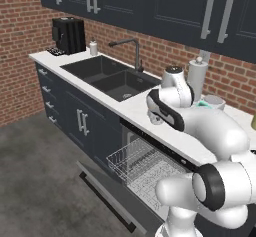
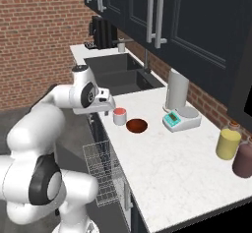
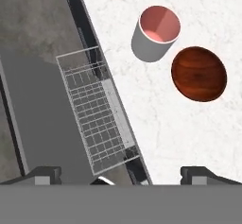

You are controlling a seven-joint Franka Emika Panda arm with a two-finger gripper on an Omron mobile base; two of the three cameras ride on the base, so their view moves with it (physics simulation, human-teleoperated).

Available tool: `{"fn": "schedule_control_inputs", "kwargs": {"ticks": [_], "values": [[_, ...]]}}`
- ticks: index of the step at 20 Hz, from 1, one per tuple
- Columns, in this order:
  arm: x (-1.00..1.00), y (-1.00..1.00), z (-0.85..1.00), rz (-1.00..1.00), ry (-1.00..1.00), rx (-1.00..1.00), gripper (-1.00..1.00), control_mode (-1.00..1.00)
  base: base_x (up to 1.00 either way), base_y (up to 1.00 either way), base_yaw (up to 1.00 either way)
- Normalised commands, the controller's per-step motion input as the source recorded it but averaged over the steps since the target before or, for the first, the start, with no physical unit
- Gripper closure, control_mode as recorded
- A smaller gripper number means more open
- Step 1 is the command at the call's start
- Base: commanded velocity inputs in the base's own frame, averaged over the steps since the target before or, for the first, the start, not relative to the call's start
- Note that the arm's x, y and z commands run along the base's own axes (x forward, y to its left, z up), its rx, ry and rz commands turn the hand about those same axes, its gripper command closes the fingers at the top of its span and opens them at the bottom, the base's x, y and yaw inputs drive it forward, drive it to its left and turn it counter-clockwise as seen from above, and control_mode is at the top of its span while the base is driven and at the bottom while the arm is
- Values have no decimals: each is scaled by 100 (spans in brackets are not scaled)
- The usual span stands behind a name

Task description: Pick up the cup and bowl from the counter, place them in the dishwasher, and close the dishwasher door.

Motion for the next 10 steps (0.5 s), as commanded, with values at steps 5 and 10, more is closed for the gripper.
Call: {"fn": "schedule_control_inputs", "kwargs": {"ticks": [5, 10], "values": [[76, 16, -2, 14, 3, -2, -100, -100, 0, 0, 0], [58, -12, -14, 14, 0, 0, -100, -100, 0, 0, 0]]}}
